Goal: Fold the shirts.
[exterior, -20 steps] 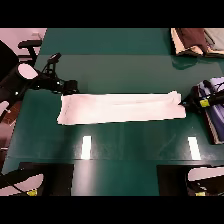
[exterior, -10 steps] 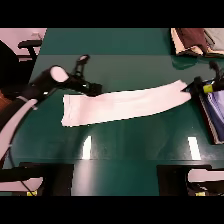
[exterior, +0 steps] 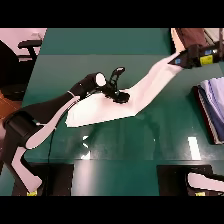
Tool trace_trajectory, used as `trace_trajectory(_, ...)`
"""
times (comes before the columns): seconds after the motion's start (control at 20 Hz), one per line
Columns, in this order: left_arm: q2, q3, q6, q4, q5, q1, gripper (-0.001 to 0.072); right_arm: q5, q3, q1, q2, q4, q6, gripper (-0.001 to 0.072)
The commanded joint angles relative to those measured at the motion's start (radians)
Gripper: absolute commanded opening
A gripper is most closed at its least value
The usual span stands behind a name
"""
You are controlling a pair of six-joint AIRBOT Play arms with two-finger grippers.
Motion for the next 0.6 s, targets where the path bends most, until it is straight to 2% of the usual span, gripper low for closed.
trace_trajectory(0.0, -0.047, 0.047, -0.009, 0.042, -0.032, -0.019, 0.0031, -0.031, 0.081, 0.124, 0.008, 0.008, 0.023, 0.0013)
trace_trajectory(0.3, -0.030, 0.050, -0.012, 0.088, -0.067, 0.013, 0.0031, -0.090, 0.103, 0.241, 0.005, 0.011, 0.025, 0.0013)
trace_trajectory(0.55, 0.190, 0.052, -0.025, 0.177, -0.163, 0.218, 0.0031, -0.185, 0.104, 0.404, -0.041, 0.030, 0.016, 0.0014)
